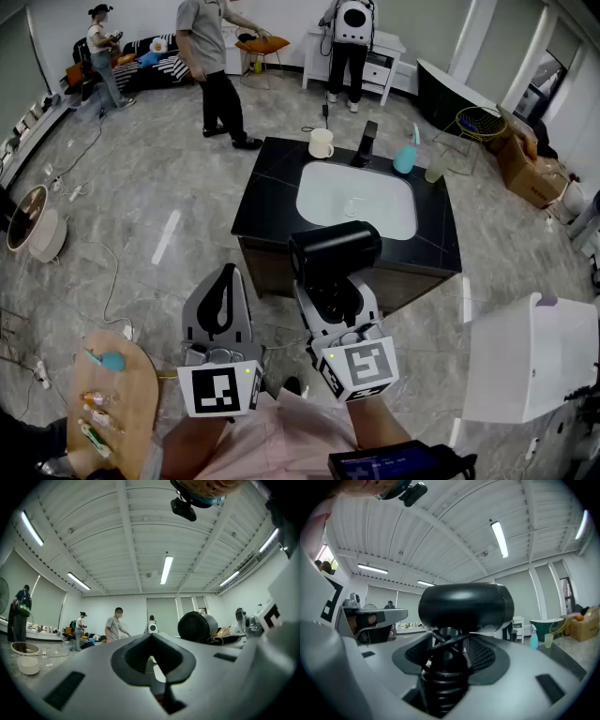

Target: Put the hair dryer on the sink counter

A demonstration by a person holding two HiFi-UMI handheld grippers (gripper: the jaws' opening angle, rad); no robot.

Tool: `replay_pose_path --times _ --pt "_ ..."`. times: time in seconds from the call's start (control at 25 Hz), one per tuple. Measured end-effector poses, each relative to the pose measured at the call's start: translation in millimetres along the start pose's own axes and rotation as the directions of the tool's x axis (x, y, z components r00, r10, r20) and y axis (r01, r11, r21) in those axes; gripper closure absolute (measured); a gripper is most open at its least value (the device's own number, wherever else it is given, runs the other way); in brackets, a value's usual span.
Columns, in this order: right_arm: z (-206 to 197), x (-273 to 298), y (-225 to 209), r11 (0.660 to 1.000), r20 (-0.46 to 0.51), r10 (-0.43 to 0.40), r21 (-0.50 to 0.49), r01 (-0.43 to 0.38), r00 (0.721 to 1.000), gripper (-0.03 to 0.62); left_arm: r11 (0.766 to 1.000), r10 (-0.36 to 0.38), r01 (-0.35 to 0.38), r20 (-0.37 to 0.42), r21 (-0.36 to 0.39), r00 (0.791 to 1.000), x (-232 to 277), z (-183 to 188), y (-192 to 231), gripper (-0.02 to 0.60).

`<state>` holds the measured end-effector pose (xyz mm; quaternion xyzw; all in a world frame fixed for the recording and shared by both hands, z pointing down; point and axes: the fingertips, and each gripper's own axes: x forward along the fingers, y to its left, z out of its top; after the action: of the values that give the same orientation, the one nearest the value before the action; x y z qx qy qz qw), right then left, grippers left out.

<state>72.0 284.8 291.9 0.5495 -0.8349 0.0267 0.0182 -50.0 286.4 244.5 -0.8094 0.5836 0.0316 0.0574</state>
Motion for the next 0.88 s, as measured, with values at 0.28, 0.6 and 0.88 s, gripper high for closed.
replay_pose_path --times 0.28,0.6,0.88 --pt "-3 -4 -7 1.0 0.002 0.003 0.0 -0.003 1.0 0.353 1.0 0.001 -0.001 -0.006 0.003 1.0 1 -4 -8 0.572" --pt "-7 1 -18 0.999 0.001 0.033 0.018 -0.033 0.999 0.353 0.999 0.032 -0.031 -0.025 0.006 0.999 6 -15 -12 0.572" --pt "-16 32 -28 0.999 -0.024 0.047 0.018 -0.047 0.999 0.353 0.998 0.066 -0.066 -0.04 -0.002 0.997 32 -29 7 0.572"
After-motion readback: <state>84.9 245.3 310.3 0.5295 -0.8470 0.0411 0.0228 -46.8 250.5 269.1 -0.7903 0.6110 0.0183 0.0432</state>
